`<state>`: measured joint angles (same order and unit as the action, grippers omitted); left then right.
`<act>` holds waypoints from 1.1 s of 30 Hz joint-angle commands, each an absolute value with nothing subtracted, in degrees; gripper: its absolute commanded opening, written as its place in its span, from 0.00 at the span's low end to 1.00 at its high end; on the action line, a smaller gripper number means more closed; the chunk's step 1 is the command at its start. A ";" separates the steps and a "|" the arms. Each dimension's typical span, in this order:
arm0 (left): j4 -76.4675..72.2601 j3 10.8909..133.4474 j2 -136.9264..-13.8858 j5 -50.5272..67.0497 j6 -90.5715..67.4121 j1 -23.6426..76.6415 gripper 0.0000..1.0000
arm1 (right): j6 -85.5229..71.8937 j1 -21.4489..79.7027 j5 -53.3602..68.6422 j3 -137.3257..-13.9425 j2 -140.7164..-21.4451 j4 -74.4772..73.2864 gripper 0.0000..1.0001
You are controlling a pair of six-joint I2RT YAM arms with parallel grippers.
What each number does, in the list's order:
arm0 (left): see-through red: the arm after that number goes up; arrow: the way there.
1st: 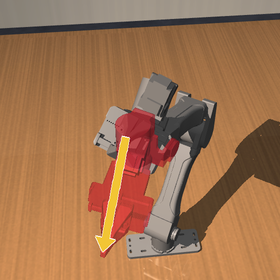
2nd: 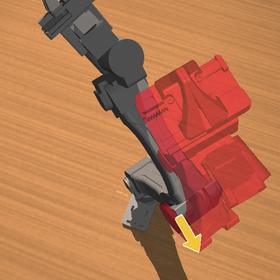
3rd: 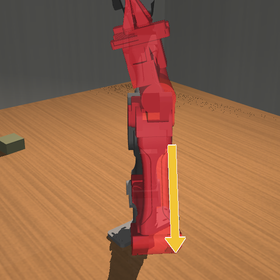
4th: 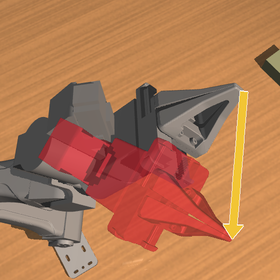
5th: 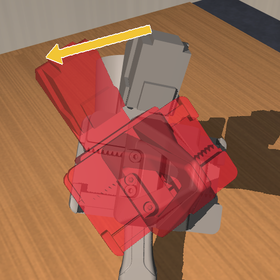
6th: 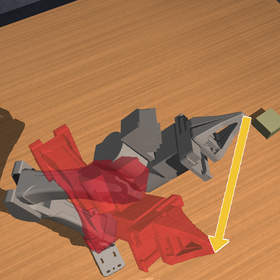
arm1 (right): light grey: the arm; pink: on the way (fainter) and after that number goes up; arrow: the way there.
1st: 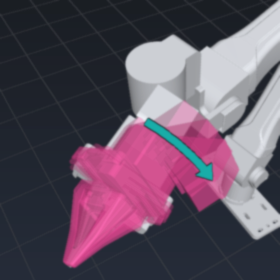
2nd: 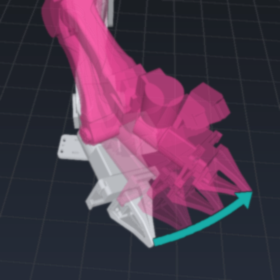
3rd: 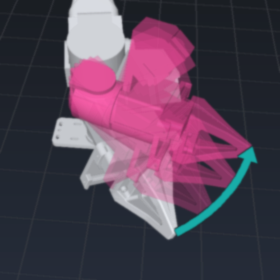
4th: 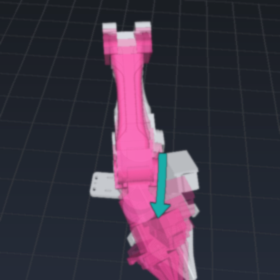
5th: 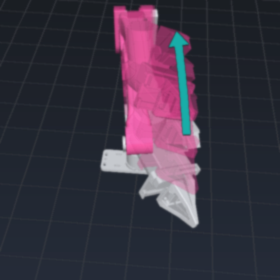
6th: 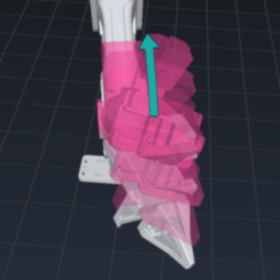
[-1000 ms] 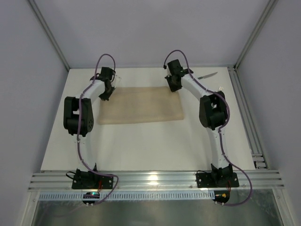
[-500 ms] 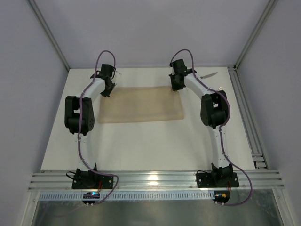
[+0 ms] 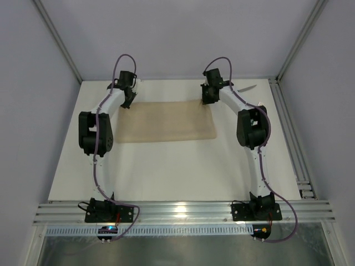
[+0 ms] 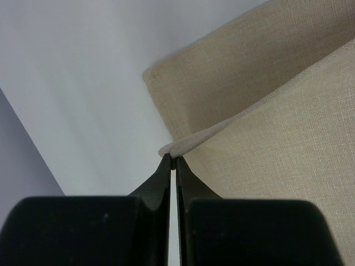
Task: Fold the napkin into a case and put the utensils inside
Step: Fold and flatten the napkin at the center of the board.
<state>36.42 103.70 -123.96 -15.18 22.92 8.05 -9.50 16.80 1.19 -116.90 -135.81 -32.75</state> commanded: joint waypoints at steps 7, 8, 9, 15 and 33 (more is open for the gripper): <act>34.10 107.14 -127.52 -16.88 23.20 7.56 0.00 | -13.71 15.29 4.39 -119.44 -137.90 -29.97 0.04; 34.10 107.23 -127.70 -16.79 23.29 7.56 0.00 | -13.80 15.21 4.57 -120.14 -138.34 -30.49 0.04; 34.10 107.31 -127.88 -16.79 23.38 7.56 0.00 | -13.89 15.29 4.74 -120.32 -138.51 -30.67 0.03; 33.49 107.58 -128.58 -16.87 23.29 7.56 0.00 | -14.59 14.94 3.17 -119.62 -138.43 -29.97 0.04; 30.41 108.46 -130.61 -16.44 22.94 7.56 0.00 | -16.52 13.80 -2.20 -117.68 -137.81 -27.16 0.22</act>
<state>33.63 106.06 -130.39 -16.49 22.96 8.05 -15.38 14.70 -0.97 -116.36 -138.30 -28.99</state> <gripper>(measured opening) 0.008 0.223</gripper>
